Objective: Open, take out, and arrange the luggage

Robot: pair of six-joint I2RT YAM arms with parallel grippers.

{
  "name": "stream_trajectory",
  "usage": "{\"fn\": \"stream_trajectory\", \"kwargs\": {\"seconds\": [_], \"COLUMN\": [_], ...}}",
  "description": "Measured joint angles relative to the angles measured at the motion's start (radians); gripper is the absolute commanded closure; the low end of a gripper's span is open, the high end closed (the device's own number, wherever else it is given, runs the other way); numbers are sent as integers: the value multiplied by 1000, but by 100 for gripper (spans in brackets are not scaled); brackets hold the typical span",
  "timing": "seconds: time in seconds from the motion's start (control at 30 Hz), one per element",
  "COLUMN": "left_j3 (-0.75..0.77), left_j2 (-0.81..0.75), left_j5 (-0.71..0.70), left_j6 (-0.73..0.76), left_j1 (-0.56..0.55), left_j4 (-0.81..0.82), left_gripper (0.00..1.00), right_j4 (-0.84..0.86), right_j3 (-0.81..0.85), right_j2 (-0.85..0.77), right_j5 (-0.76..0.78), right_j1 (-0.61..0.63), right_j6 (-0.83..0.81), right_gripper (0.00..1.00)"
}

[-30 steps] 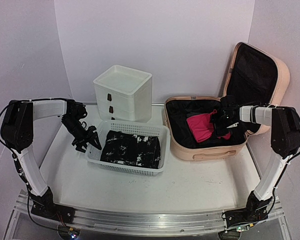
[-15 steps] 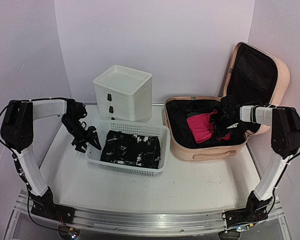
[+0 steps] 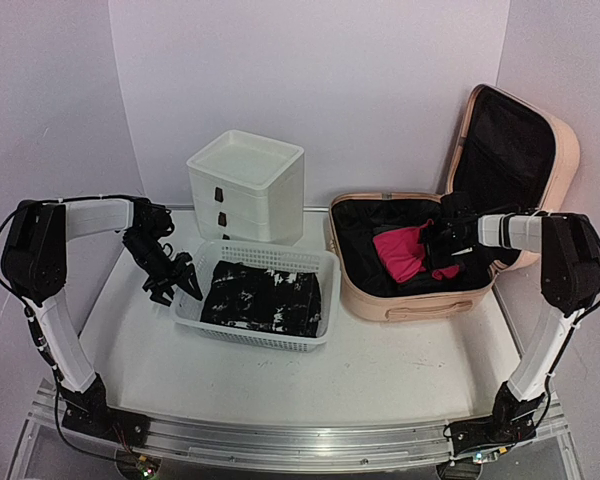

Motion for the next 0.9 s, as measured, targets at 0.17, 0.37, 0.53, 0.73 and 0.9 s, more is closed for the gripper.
{"fn": "stream_trajectory", "kwargs": {"seconds": [0.17, 0.37, 0.53, 0.73, 0.9], "left_j3": [0, 0, 0, 0, 0], "left_j2": [0, -2, -5, -9, -11], "left_j5": [0, -3, -11, -17, -19], "left_j6": [0, 0, 0, 0, 1], "left_j1": [0, 0, 0, 0, 0], "left_j4": [0, -4, -11, -16, -16], "left_gripper": [36, 36, 36, 36, 36], "right_j4": [16, -12, -10, 19, 24], "right_j3": [-26, -33, -45, -44, -45], "right_j2": [6, 6, 7, 35, 38], "right_j5": [3, 16, 22, 30, 38], "right_j1": [0, 0, 0, 2, 2], "right_j6": [11, 8, -1, -21, -26], "right_gripper": [35, 40, 49, 71, 97]}}
